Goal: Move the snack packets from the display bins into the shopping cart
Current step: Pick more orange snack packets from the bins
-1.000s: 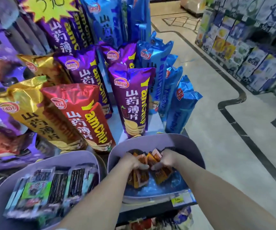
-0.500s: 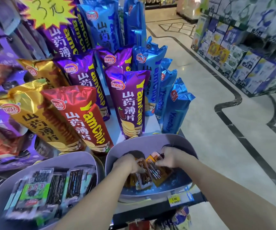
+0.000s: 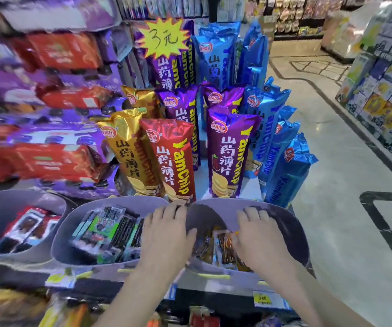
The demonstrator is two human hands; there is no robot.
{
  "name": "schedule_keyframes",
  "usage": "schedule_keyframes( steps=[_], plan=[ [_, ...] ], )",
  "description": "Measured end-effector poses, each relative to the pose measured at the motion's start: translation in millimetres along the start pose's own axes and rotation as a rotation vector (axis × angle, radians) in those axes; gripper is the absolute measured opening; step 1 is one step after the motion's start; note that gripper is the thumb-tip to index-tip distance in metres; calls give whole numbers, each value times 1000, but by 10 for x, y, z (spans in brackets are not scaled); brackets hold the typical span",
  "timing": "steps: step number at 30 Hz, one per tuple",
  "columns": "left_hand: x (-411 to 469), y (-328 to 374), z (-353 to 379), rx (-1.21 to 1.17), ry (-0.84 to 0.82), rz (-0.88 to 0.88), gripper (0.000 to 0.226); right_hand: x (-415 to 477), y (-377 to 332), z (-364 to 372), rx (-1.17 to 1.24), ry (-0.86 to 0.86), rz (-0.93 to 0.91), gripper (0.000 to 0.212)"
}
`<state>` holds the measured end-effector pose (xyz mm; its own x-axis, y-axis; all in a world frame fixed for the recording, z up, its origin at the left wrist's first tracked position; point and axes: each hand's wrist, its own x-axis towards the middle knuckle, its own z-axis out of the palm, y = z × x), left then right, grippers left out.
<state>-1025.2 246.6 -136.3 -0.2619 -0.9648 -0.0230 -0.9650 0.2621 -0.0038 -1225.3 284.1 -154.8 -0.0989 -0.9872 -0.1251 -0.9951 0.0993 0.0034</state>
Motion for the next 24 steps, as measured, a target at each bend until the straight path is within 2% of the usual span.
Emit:
schedule_keyframes(
  steps=[6, 12, 18, 21, 24],
  plan=[
    [-843, -678, -65, -45, 16, -229, 58, -289, -711, -32, -33, 74, -191, 54],
    [-1851, -1612, 76, -54, -12, -429, 57, -720, -1730, 73, -45, 117, -379, 59],
    [-2929, -2446, 197, -105, -47, -650, 60, -1292, -2871, 129, -57, 42, -492, 57],
    [-3523, -2892, 378, -134, -158, -799, 63, -1568, -3470, 269, -65, 15, -603, 56],
    [-4065, -3202, 542, -175, -148, -912, 63, -1773, -3995, 442, -91, -42, -727, 61]
  ],
)
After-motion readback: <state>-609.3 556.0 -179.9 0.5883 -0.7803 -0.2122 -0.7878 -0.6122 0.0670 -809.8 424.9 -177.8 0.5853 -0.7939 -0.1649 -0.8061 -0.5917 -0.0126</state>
